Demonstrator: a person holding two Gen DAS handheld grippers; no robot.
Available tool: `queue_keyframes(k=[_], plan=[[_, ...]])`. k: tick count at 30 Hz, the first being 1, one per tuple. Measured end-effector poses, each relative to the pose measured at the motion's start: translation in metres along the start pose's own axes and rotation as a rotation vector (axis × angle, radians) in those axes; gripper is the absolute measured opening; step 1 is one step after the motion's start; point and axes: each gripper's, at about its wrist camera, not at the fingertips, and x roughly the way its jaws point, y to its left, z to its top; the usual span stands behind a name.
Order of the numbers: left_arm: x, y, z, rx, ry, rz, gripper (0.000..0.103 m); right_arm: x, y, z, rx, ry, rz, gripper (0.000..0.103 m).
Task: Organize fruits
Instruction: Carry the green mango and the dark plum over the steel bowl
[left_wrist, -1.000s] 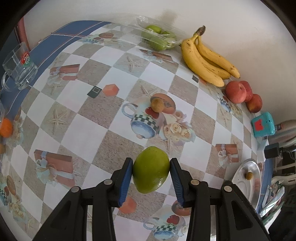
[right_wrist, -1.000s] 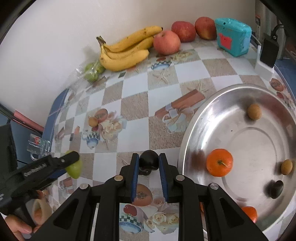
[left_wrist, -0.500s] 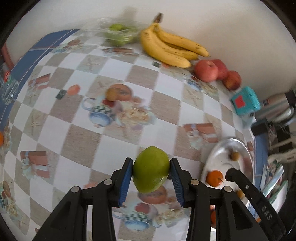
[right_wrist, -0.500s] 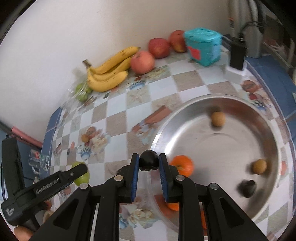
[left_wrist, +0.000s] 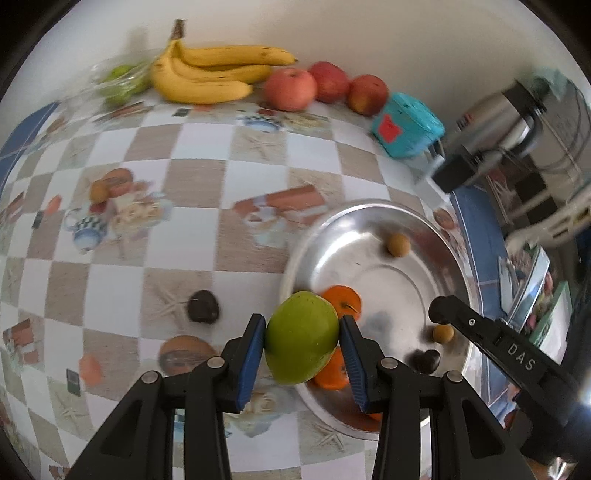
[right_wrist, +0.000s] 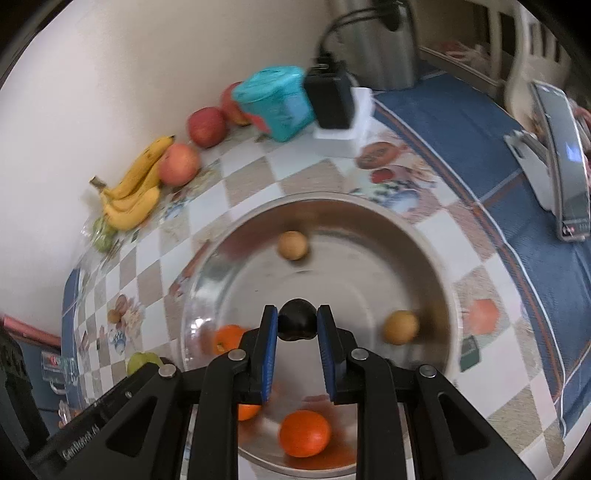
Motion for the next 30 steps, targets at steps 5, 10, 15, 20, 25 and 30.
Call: queue_keyframes(k=[5,10,15,20,25,30], plan=[[0.011,-0.007,-0.004,0.025,0.02,0.019,0.044,0.002,-0.006,-0.001,-0.004,0.014,-0.03,0.022],[0.015,-0.009,-0.006,0.037,0.018,0.031,0.044,0.011,-0.005,-0.005,-0.011,0.041,-0.05,0.022],[0.015,-0.008,-0.005,0.034,0.018,0.03,0.044,0.017,-0.006,-0.007,-0.008,0.062,-0.056,0.023],[0.016,-0.009,-0.005,0.032,0.019,0.028,0.044,0.018,-0.007,-0.007,-0.004,0.067,-0.067,0.024],[0.01,-0.01,-0.004,0.033,0.002,0.021,0.045,0.016,-0.006,-0.005,-0.003,0.062,-0.077,0.025],[-0.001,-0.011,-0.001,0.035,-0.025,0.019,0.046,0.008,-0.001,-0.002,-0.018,0.04,-0.08,0.037]])
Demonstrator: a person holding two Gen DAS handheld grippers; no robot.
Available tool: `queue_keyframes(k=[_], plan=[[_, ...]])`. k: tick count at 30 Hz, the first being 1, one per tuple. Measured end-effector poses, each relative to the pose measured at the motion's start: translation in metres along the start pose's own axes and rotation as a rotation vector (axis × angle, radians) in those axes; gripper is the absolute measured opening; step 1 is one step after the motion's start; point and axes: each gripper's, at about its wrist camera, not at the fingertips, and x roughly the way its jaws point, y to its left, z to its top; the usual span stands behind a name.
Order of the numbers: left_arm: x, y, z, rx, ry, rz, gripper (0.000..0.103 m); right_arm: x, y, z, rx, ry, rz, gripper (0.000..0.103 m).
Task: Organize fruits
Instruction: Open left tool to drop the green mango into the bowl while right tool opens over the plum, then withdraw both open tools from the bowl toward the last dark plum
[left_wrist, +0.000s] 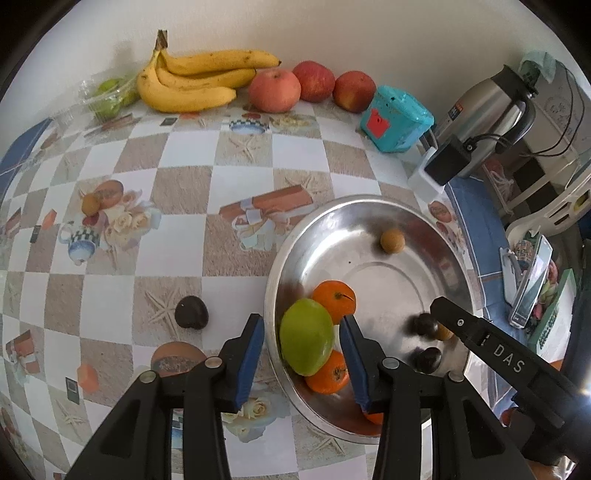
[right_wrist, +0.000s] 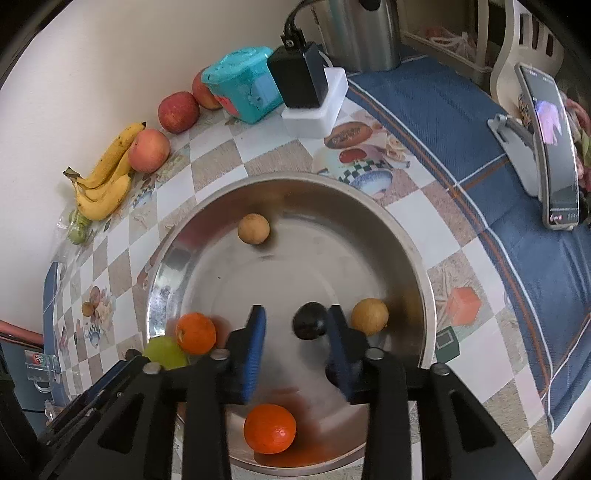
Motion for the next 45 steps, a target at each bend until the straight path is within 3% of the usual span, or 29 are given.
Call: queue_keyframes(k=[3,8,11,20,25,45], plan=[[-0.007,0.002,0.003,-0.008,-0.018,-0.003,0.047,-0.008,0.003,0.002,-0.01,-0.019,0.0,0.038],[-0.019,0.013,0.008,-0.045,-0.049,0.026,0.063,-0.019,0.009,0.004,-0.034,-0.05,-0.003,0.054],[-0.022,0.026,0.009,-0.089,-0.054,0.063,0.067,-0.023,0.013,0.004,-0.052,-0.061,-0.016,0.061],[-0.024,0.077,0.01,-0.237,-0.036,0.162,0.067,-0.018,0.024,0.001,-0.1,-0.04,-0.034,0.061],[-0.028,0.099,0.009,-0.293,-0.034,0.179,0.067,-0.018,0.034,-0.002,-0.133,-0.035,-0.034,0.061],[-0.028,0.121,0.008,-0.335,-0.015,0.211,0.068,-0.011,0.046,-0.008,-0.175,-0.012,-0.04,0.061]])
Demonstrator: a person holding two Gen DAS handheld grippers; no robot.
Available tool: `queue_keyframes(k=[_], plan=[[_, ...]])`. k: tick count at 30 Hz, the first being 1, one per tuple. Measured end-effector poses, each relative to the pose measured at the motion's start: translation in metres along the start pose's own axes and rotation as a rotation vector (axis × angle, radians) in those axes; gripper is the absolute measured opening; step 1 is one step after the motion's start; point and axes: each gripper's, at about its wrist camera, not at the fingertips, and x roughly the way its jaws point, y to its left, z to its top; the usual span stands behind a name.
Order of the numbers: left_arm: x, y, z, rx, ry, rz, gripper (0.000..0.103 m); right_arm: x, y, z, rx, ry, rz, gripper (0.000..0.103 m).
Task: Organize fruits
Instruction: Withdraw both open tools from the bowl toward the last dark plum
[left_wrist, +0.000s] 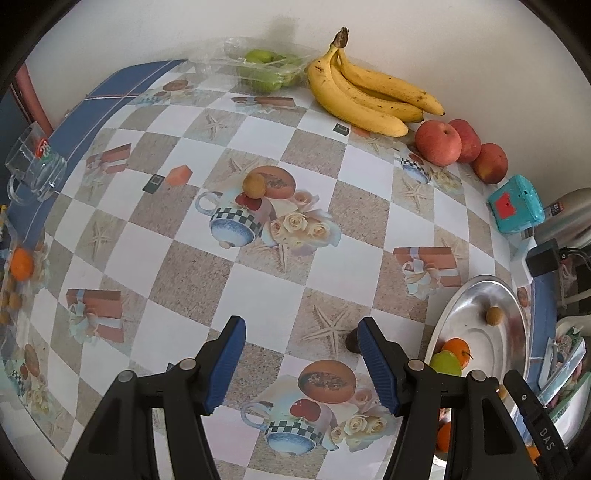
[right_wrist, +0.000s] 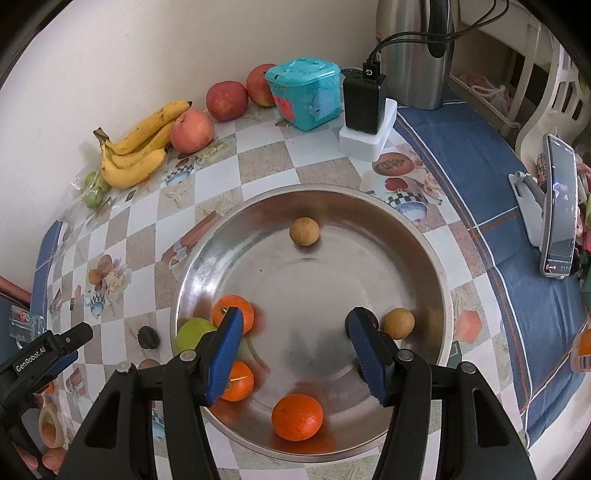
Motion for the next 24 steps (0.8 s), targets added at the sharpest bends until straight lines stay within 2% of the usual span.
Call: queue_keyframes(k=[2,4,5,7,13,18,22,24], plan=[[0.004,0.001,-0.001,-0.002,0.01,0.017,0.083,0.002,0.0,-0.001,-0.004,0.006,-0.005,0.061],[0.009,0.002,-0.002,-0.001,0.028,0.039,0.093,0.006,0.0,-0.002,-0.009,0.014,-0.011,0.062],[0.013,0.003,-0.003,-0.002,0.042,0.054,0.097,0.008,0.0,-0.003,-0.012,0.019,-0.015,0.069],[0.018,0.005,-0.005,-0.005,0.057,0.071,0.1,0.013,0.0,-0.005,-0.019,0.025,-0.026,0.078],[0.031,0.009,-0.009,-0.005,0.088,0.123,0.102,0.023,-0.002,-0.009,-0.02,0.053,-0.04,0.079],[0.029,0.01,-0.008,0.0,0.069,0.141,0.103,0.026,-0.002,-0.01,-0.021,0.058,-0.046,0.079],[0.028,0.009,-0.01,0.024,0.045,0.171,0.103,0.027,-0.001,-0.011,-0.028,0.046,-0.056,0.094],[0.029,0.009,-0.009,0.026,0.045,0.168,0.103,0.026,-0.002,-0.011,-0.027,0.038,-0.059,0.094]])
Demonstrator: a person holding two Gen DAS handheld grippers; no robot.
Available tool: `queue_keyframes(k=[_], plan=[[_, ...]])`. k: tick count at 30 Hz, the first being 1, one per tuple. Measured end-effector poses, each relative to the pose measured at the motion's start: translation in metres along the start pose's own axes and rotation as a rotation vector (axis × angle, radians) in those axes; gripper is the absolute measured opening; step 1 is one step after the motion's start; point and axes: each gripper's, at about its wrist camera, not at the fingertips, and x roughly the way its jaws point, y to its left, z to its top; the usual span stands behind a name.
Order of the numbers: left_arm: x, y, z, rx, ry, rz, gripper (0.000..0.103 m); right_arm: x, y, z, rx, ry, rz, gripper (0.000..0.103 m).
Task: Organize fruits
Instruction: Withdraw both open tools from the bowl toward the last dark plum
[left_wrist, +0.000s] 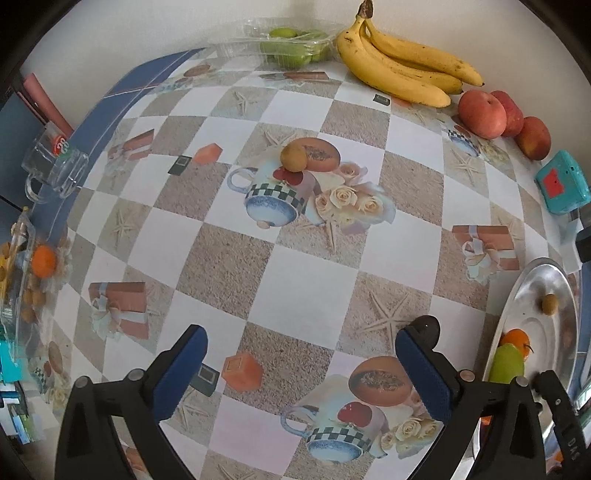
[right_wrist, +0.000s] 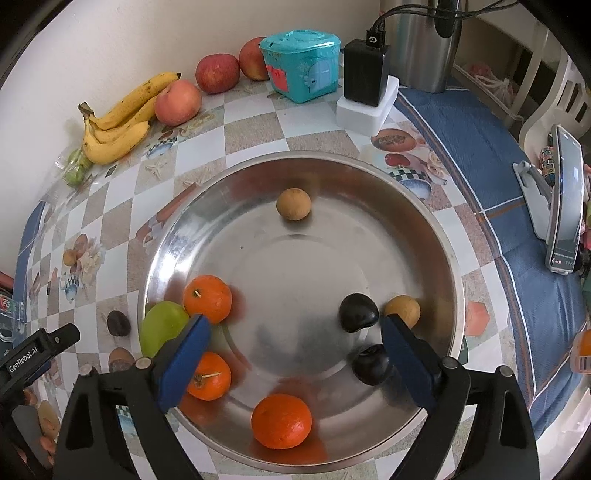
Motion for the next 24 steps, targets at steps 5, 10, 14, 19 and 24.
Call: queue_keyframes(k=[5,10,14,19,24], plan=[[-0.001,0.001,0.001,0.01,-0.004,-0.001,0.103,-0.002,0.001,0.001,0.009,-0.021,0.002,0.094],[-0.01,0.006,0.006,0.026,-0.035,0.013,0.103,-0.004,0.008,0.002,0.0,-0.025,0.014,0.094],[-0.022,0.014,0.011,0.055,-0.091,0.052,0.103,-0.008,0.02,0.002,-0.026,-0.036,0.045,0.094],[-0.032,0.03,0.02,0.102,-0.154,0.131,0.103,-0.014,0.037,0.003,-0.05,-0.049,0.082,0.094],[-0.036,0.055,0.027,0.096,-0.173,0.17,0.103,-0.016,0.059,0.001,-0.094,-0.052,0.092,0.094]])
